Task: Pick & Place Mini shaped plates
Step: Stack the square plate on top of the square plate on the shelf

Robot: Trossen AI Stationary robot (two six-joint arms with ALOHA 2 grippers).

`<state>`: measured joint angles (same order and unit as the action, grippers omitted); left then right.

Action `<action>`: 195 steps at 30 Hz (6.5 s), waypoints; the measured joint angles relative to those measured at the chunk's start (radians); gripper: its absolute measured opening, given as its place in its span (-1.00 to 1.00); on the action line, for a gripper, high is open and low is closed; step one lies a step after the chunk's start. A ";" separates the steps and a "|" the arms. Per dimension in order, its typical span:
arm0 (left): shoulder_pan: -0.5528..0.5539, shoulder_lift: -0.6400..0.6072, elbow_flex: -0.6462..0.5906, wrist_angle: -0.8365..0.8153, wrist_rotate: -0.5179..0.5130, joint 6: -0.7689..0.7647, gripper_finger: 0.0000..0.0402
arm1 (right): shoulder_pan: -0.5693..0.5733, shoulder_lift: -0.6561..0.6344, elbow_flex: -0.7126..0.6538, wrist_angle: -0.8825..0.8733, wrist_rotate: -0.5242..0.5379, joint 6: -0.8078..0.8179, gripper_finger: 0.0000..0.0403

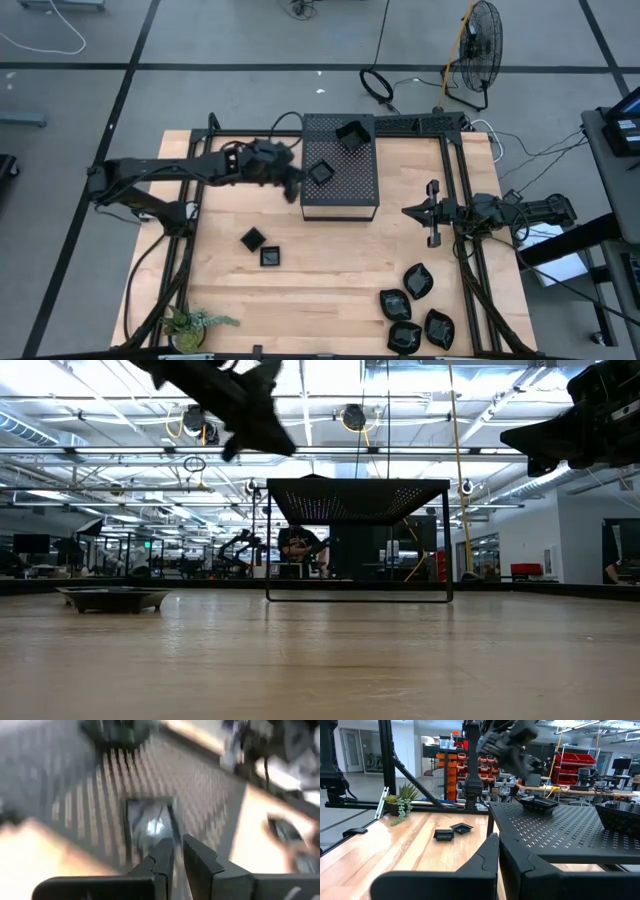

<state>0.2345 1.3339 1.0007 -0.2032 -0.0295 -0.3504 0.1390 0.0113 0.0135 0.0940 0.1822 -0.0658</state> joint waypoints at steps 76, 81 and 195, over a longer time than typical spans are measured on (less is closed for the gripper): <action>-0.337 -0.092 -0.489 -0.374 -0.025 -0.542 -0.35 | 0.000 0.000 0.000 0.000 0.000 0.000 -1.00; -0.337 -0.092 -0.489 -0.374 -0.036 -0.542 -0.35 | 0.000 0.000 0.000 0.000 0.000 0.000 -1.00; -0.056 0.065 0.050 0.126 -0.264 -0.119 -0.96 | 0.000 0.000 0.000 0.000 0.000 0.000 -1.00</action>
<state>0.1786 1.3986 1.0512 -0.0776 -0.2935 -0.4697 0.1390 0.0113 0.0139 0.0937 0.1822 -0.0654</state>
